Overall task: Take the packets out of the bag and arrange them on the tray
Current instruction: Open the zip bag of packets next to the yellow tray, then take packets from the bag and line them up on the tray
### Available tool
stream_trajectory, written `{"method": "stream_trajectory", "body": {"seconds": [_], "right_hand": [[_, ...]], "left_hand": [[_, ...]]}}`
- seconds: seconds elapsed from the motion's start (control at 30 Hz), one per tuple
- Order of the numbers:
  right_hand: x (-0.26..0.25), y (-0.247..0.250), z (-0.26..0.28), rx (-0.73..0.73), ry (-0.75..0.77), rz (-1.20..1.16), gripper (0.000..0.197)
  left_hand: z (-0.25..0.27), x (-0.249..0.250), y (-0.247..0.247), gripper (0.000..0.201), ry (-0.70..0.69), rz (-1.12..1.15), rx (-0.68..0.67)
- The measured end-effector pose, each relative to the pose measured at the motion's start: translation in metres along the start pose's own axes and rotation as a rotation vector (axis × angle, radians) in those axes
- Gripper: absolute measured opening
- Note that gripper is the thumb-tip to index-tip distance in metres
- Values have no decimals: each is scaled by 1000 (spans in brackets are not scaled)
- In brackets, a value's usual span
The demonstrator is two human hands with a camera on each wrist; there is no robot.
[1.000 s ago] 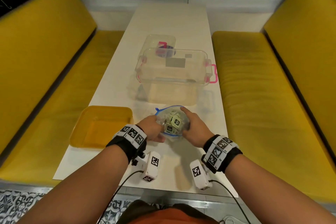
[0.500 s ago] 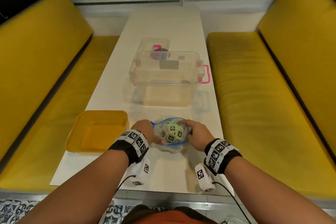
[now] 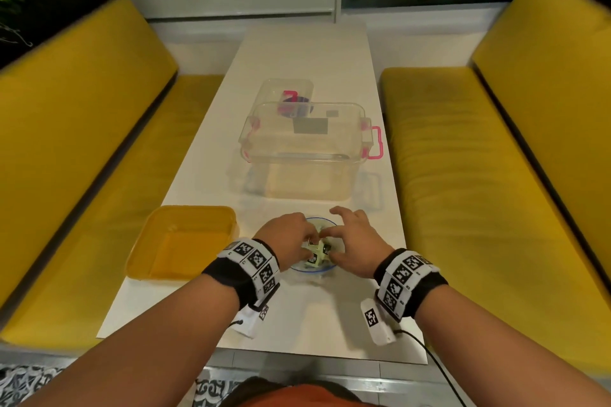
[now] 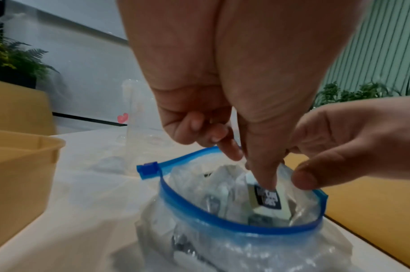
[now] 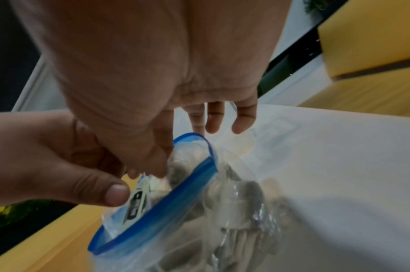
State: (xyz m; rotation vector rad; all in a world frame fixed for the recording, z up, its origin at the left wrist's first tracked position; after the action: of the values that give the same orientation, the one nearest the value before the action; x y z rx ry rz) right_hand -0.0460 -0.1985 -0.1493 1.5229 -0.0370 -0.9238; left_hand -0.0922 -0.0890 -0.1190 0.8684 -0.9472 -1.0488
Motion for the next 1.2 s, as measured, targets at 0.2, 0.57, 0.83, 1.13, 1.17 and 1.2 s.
{"method": "stream_trajectory", "body": {"seconds": [0.2,0.57,0.83,1.13,1.17,1.2], "right_hand": [[-6,6,-3,16,-20,79,12],[-16,45,-8,501,-103,-541,19],[-71,43,-51,398,-139,-862,18],[-136,37,-92,340,-87,-997,10],[-146,39,-95,324,-10,-884,7],[-155,39,-98,313,55,-758,14]], "left_hand": [[0,-1,-3,19,0,-42,-11],[15,-41,73,9,-59,294,195],[32,-85,130,8,-70,271,276],[46,-135,158,8,-71,208,251],[48,-138,161,8,-80,214,253],[50,-141,163,8,-88,216,255]]}}
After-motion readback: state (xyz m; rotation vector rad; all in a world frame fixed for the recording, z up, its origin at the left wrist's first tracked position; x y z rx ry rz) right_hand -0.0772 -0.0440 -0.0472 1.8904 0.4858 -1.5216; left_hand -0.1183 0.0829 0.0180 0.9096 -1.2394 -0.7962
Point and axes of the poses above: each hand's wrist, its own z-axis away from the middle knuckle, its own y-axis out of the back of the hand, x = y × z, the point moved 8 cm from there along -z, towards the middle knuckle, and after that the axes turned 9 degrees about y, right-handed, at the moved point
